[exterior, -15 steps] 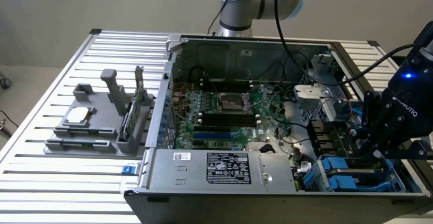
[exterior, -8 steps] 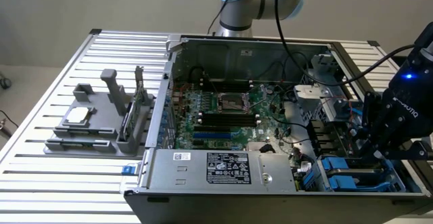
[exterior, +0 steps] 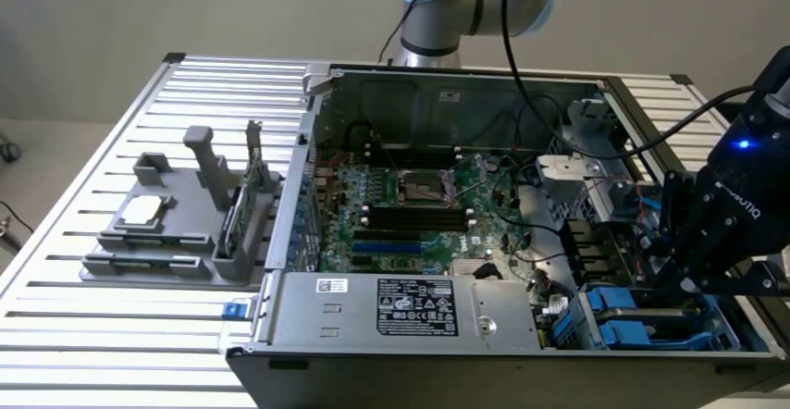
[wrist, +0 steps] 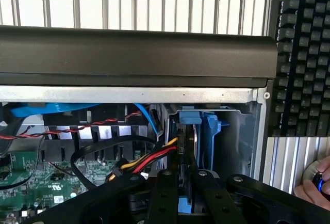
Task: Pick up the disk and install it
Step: 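Insert the first disk wire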
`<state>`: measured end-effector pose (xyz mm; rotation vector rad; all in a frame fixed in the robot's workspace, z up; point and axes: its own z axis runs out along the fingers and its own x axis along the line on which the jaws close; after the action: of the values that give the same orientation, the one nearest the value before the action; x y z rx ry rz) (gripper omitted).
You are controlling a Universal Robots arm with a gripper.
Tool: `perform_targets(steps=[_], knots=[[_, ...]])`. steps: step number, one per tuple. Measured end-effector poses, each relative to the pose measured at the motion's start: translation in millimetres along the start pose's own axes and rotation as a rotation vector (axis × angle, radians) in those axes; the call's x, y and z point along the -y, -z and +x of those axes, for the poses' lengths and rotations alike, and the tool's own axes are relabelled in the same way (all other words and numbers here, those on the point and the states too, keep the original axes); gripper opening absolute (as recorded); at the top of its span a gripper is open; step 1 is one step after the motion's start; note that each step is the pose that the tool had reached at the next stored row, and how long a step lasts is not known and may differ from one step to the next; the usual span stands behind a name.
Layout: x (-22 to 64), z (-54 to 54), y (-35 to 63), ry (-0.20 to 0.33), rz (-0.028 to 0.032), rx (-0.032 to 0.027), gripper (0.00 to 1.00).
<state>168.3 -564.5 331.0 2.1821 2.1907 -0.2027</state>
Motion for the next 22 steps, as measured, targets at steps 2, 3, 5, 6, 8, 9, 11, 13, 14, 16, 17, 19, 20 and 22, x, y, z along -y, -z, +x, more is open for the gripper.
perform_targets(steps=[2, 3, 5, 6, 8, 9, 11, 13, 14, 16, 17, 19, 20, 22], knots=[[0.0, 0.0, -0.3, 0.0, 0.0, 0.0, 0.17], [0.0, 0.0, -0.5, 0.0, 0.0, -0.0003, 0.17], [0.0, -0.1, 0.3, 0.0, 0.0006, -0.0016, 0.17], [0.0, -0.2, 1.1, 0.0, 0.0008, -0.0023, 0.17], [0.1, -0.6, 4.2, 0.0, 0.0009, -0.0011, 0.17], [0.3, -0.8, 6.0, 0.0, 0.001, -0.0001, 0.17], [0.4, -1.1, 8.7, 0.0, 0.0011, -0.0009, 0.25], [0.6, -1.3, 10.4, 0.0, 0.0011, -0.0011, 0.25], [0.6, -1.4, 10.7, 0.0, 0.0011, -0.0015, 0.31], [0.6, -1.4, 10.8, 0.0, 0.0011, -0.0019, 0.31], [0.6, -1.5, 11.4, 0.0, 0.001, -0.0014, 0.31], [0.7, -1.7, 13.4, 0.0, 0.0011, -0.0018, 0.31], [0.8, -1.9, 14.7, 0.0, 0.0011, -0.0025, 0.31], [1.0, -2.2, 16.9, 0.0, 0.0012, -0.0033, 0.31]])
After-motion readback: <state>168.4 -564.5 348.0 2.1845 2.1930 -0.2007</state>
